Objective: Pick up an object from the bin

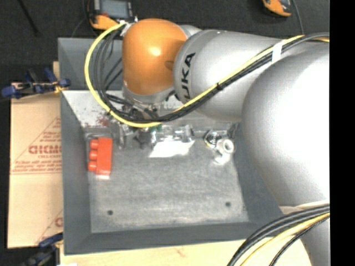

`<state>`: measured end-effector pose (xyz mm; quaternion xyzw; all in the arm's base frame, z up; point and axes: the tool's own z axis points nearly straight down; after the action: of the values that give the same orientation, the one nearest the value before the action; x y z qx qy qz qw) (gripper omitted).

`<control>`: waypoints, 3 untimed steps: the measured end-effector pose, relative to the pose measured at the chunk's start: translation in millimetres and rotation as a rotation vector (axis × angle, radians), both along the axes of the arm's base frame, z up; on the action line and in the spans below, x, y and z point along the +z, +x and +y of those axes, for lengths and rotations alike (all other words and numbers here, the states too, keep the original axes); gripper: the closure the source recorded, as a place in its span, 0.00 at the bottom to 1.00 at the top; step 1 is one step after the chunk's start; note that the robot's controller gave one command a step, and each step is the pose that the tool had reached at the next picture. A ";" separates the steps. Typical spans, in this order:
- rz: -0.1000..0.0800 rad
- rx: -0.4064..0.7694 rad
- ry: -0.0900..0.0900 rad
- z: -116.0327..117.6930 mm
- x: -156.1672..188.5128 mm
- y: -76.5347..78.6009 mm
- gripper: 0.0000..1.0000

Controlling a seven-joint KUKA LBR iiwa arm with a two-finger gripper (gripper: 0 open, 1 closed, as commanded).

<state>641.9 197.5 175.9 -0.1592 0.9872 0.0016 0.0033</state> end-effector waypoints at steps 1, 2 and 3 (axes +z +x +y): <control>0.001 -0.002 -0.001 -1.3 -0.3 -0.1 0.00; 0.003 0.254 -0.004 28.9 -92.7 -4.2 0.00; -0.004 0.250 0.001 30.5 -88.2 -2.0 1.00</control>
Offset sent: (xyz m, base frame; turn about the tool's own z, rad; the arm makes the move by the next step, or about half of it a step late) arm 0.0000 0.0000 0.0000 0.0000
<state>639.9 228.0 87.7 -0.2808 0.9597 0.0022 0.0051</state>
